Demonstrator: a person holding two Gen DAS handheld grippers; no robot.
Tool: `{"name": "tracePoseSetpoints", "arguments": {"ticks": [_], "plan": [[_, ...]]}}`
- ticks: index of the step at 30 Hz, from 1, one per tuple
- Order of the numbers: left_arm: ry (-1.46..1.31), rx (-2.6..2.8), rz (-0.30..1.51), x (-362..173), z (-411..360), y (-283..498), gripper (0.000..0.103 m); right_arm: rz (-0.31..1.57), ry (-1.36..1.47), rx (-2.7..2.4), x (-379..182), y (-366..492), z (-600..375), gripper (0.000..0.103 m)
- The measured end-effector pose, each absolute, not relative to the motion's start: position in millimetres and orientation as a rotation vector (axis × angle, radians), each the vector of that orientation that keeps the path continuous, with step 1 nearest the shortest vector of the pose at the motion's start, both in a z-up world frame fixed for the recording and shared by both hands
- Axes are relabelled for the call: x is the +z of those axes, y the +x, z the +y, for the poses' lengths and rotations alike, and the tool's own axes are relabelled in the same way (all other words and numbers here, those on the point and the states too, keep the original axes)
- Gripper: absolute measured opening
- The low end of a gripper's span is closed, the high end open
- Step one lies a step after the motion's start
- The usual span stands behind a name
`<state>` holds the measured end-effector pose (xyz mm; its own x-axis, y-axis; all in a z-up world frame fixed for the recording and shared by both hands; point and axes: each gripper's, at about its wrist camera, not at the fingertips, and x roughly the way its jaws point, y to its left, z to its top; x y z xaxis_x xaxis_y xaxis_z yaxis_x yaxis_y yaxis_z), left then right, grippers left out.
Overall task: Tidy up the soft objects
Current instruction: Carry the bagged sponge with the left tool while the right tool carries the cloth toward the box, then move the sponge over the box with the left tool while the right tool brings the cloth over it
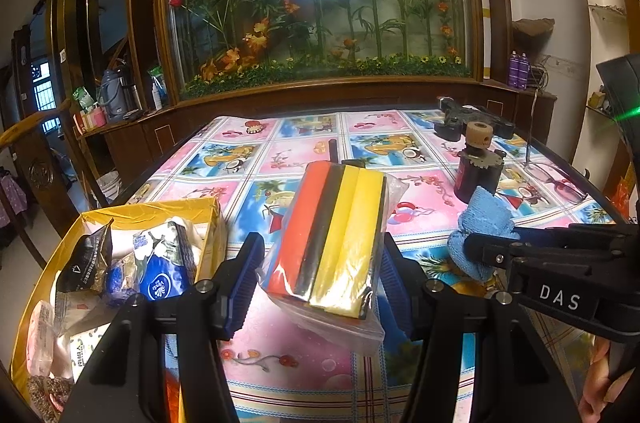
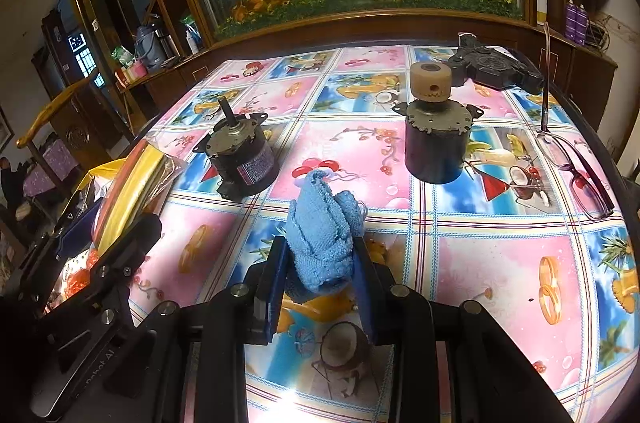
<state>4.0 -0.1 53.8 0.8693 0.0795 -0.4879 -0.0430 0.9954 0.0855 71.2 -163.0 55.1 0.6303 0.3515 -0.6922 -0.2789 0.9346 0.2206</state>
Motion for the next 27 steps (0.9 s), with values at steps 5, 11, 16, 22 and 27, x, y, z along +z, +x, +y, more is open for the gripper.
{"name": "tracePoseSetpoints", "arguments": {"ticks": [5, 11, 16, 22, 27], "plan": [[0.074, 0.065, 0.502, 56, 1, 2, 0.056, 0.811, 0.092, 0.358, 55, 70, -162, 0.033], [0.055, 0.063, 0.493, 60, 6, -1, 0.056, 0.818, 0.083, 0.341, 50, 73, -160, 0.033], [0.036, 0.066, 0.47, 66, 11, -8, 0.057, 0.806, 0.111, 0.323, 52, 70, -162, 0.033], [0.0, 0.057, 0.462, 74, 22, -24, 0.057, 0.774, 0.133, 0.302, 61, 52, -160, 0.033], [0.003, 0.043, 0.444, 82, 27, -43, 0.057, 0.76, 0.14, 0.316, 70, 39, -149, 0.033]]}}
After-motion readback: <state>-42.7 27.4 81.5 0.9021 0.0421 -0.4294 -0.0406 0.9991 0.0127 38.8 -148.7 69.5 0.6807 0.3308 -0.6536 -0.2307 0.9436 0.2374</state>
